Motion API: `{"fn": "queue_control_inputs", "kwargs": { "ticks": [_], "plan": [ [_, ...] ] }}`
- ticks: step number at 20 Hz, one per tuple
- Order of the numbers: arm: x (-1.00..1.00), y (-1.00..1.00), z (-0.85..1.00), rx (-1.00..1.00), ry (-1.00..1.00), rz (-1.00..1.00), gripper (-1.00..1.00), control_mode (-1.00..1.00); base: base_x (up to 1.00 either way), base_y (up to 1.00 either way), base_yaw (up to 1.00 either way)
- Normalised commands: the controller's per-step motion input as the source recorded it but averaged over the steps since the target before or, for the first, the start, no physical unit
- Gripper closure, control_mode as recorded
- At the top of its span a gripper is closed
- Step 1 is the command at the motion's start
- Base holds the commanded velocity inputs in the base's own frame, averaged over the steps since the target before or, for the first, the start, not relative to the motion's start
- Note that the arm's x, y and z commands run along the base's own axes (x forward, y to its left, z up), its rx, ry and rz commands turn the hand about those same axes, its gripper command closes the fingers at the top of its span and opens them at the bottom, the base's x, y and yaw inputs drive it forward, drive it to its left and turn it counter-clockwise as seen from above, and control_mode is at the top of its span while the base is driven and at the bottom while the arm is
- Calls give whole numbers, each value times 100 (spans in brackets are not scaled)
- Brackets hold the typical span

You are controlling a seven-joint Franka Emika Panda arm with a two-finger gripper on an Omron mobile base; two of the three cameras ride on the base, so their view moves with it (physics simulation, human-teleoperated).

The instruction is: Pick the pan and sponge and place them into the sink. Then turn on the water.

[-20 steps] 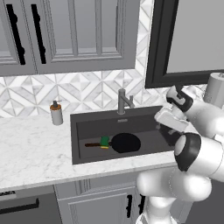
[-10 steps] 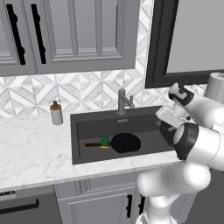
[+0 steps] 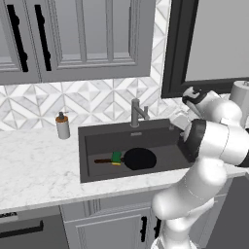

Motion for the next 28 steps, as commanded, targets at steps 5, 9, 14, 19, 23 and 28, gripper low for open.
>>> {"fn": "queue_control_inputs", "kwargs": {
  "ticks": [5,9,14,19,23,28],
  "plan": [
    [21,-9,0,6,-11,-11,-100,-100,0,0,0],
    [20,6,0,3,-5,-14,-100,-100,0,0,0],
    [30,3,0,3,0,-15,-100,-100,0,0,0],
    [29,8,0,2,-6,-12,-100,-100,0,0,0],
    [19,14,0,3,-15,-3,-100,-100,0,0,0],
    [33,13,0,1,-3,0,-100,-100,0,0,0]
  ]
}}
